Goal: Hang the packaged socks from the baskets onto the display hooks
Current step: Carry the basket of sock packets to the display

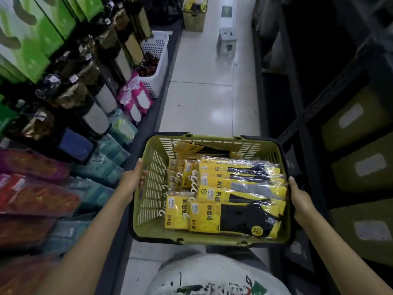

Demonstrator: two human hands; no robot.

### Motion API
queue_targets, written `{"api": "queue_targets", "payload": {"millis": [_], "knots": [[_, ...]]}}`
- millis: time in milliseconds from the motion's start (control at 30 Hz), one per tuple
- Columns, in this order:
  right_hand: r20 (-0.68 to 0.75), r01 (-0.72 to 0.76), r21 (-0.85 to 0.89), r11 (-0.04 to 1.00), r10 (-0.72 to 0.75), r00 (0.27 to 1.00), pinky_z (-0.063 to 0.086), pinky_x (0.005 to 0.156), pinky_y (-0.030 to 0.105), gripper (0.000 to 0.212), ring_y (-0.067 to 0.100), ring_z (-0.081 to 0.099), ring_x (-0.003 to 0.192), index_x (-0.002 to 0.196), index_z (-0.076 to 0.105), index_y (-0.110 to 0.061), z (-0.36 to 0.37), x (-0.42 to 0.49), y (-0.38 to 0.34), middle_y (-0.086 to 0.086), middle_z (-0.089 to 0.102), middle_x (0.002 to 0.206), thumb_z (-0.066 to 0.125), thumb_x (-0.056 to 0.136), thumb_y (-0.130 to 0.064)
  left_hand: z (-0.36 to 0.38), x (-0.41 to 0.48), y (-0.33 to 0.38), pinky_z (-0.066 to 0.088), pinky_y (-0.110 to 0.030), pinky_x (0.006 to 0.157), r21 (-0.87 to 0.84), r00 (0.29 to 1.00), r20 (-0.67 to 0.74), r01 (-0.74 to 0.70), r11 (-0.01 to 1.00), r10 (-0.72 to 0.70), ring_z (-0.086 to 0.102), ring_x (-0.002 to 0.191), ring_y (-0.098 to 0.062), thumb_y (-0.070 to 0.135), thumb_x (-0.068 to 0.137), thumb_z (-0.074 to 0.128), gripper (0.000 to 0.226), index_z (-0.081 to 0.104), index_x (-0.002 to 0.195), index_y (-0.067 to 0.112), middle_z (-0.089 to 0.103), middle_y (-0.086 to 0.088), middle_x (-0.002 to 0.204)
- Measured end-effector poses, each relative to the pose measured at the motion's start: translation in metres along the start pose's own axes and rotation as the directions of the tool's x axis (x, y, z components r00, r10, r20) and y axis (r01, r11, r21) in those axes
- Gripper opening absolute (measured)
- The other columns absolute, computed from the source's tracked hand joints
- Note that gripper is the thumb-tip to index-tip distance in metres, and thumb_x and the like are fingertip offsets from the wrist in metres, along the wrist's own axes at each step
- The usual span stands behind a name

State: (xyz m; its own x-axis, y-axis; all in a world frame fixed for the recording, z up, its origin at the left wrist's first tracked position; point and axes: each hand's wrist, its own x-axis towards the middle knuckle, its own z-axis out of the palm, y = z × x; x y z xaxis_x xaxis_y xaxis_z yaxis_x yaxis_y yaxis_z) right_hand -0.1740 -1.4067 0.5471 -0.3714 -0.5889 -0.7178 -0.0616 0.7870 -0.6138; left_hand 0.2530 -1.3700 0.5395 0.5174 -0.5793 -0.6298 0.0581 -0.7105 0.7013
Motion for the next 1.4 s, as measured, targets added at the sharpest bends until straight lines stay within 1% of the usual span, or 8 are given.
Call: {"api": "queue_targets", "payload": {"millis": [100,200,333,433,567,767,1200,1400], "knots": [[0.005,0.019,-0.020,1.000,-0.019,1.000,0.044,0.075,0.037,0.050,0.024,0.059,0.073,0.097,0.064,-0.008,0.018,0.045,-0.079,0.007,0.063,0.080,0.044,0.095,-0.054,0.025,0.045,0.059,0.040,-0.031,0.055,-0.006,1.000,-0.019,0.007,1.000,-0.007,0.044,0.053,-0.018,0.057,0.091,0.046,0.054,0.063,0.071,0.009,0.048,-0.003,0.061],[0.005,0.035,-0.045,0.998,-0.035,0.999,0.047,0.077,0.037,0.050,0.025,0.060,0.074,0.093,0.064,-0.009,0.042,0.091,-0.156,0.008,0.064,0.083,0.045,0.094,-0.055,0.048,0.094,0.117,0.041,-0.032,0.058,-0.025,0.999,-0.032,0.005,1.000,-0.006,0.045,0.054,-0.019,0.058,0.091,0.045,0.056,0.064,0.074,0.009,0.049,-0.003,0.062],[0.004,0.036,-0.055,0.998,-0.036,0.999,0.047,0.068,0.035,0.049,0.023,0.061,0.070,0.083,0.065,-0.011,0.086,0.158,-0.247,0.007,0.065,0.078,0.046,0.093,-0.056,0.079,0.171,0.190,0.043,-0.032,0.059,-0.017,0.999,-0.037,0.020,1.000,-0.021,0.047,0.055,-0.019,0.057,0.091,0.045,0.055,0.065,0.075,0.008,0.051,-0.004,0.062],[-0.031,0.004,-0.024,1.000,-0.005,0.999,0.046,0.074,0.037,0.049,0.024,0.059,0.070,0.085,0.063,-0.009,0.121,0.206,-0.307,0.007,0.063,0.077,0.048,0.093,-0.054,0.103,0.239,0.256,0.043,-0.030,0.056,-0.001,1.000,-0.019,0.002,1.000,-0.002,0.048,0.055,-0.019,0.055,0.092,0.046,0.055,0.065,0.078,0.006,0.052,-0.004,0.062],[-0.075,-0.019,0.015,1.000,0.020,0.997,0.042,0.062,0.034,0.047,0.022,0.057,0.066,0.078,0.061,-0.013,0.158,0.252,-0.390,0.005,0.061,0.074,0.046,0.093,-0.055,0.129,0.314,0.357,0.043,-0.029,0.055,0.032,1.000,0.013,-0.026,0.999,0.026,0.049,0.054,-0.017,0.054,0.092,0.046,0.053,0.065,0.073,0.009,0.054,-0.003,0.062],[-0.111,-0.016,0.059,0.998,0.022,0.994,0.041,0.063,0.033,0.045,0.020,0.058,0.067,0.075,0.059,-0.016,0.197,0.328,-0.518,0.003,0.062,0.073,0.046,0.093,-0.055,0.176,0.411,0.494,0.040,-0.028,0.055,0.041,0.997,0.066,-0.048,0.998,0.045,0.046,0.054,-0.018,0.054,0.093,0.044,0.054,0.064,0.076,0.007,0.051,-0.004,0.063],[-0.133,0.005,0.016,1.000,-0.003,0.991,0.038,0.050,0.028,0.045,0.020,0.057,0.063,0.071,0.058,-0.017,0.265,0.542,-0.806,0.002,0.061,0.070,0.050,0.090,-0.056,0.312,0.596,0.717,0.040,-0.029,0.052,-0.056,1.000,0.001,0.008,0.998,-0.008,0.045,0.051,-0.019,0.052,0.093,0.047,0.052,0.063,0.075,0.006,0.049,-0.004,0.060],[-0.113,0.012,-0.015,1.000,-0.014,0.993,0.046,0.068,0.033,0.048,0.026,0.061,0.076,0.097,0.062,-0.010,0.299,0.635,-0.925,0.007,0.065,0.086,0.051,0.090,-0.056,0.365,0.695,0.814,0.043,-0.028,0.054,-0.053,1.000,0.021,0.001,0.999,0.000,0.048,0.053,-0.017,0.053,0.092,0.046,0.052,0.065,0.078,0.007,0.052,-0.003,0.059]]}}
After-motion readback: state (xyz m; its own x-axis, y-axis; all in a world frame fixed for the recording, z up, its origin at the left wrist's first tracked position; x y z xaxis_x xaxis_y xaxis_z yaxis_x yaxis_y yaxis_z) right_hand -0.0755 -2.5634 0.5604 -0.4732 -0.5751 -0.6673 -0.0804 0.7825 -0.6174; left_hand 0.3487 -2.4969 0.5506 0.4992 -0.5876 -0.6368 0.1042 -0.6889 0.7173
